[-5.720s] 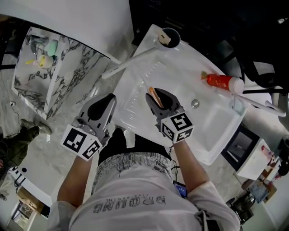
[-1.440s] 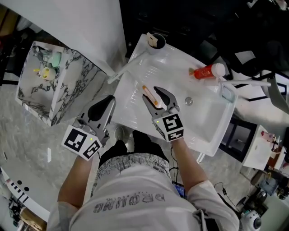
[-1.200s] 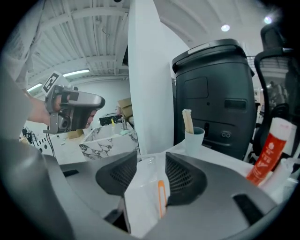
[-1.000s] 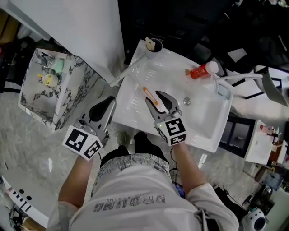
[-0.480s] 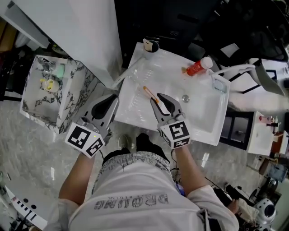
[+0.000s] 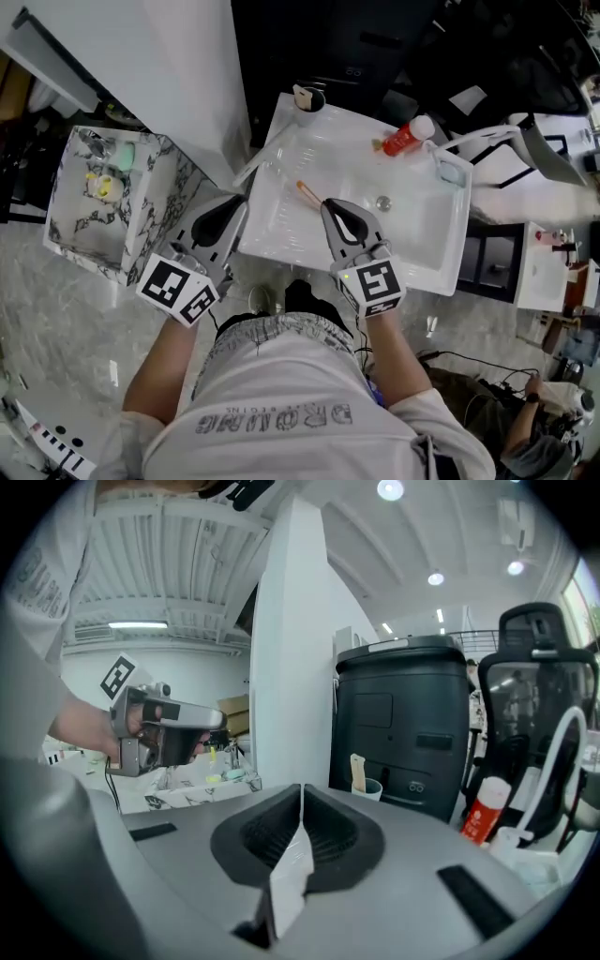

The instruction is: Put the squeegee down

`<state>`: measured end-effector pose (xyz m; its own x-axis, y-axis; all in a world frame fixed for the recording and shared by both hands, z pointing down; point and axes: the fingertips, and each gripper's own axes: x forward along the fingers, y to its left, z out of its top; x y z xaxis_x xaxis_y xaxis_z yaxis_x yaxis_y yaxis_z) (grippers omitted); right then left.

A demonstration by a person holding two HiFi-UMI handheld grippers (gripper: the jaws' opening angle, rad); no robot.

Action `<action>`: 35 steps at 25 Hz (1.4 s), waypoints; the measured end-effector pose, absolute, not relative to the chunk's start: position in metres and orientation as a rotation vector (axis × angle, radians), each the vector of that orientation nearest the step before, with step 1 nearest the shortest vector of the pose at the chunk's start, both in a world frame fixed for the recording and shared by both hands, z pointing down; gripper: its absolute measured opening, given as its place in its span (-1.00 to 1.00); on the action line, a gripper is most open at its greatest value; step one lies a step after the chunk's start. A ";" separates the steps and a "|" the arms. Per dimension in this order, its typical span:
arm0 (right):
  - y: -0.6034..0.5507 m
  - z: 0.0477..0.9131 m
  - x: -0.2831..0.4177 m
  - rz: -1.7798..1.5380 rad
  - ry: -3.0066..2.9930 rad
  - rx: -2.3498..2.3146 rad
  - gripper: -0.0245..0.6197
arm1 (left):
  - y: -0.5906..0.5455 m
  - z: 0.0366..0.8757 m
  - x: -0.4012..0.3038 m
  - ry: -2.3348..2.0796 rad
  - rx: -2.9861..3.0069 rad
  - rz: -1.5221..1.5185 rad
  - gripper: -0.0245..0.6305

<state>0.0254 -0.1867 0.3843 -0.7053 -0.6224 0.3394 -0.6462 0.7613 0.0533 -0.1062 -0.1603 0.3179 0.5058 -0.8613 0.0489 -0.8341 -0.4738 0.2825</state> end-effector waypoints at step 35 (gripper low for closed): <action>-0.179 0.353 0.039 0.253 -2.751 1.005 -0.91 | -0.157 0.307 -0.093 -1.401 2.515 -0.143 -0.82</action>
<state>0.0387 -0.1786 0.3534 -0.7482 -0.6162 0.2459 -0.6507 0.7539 -0.0906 -0.0928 -0.1570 0.3073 0.5302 -0.8469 0.0395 -0.8215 -0.5016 0.2712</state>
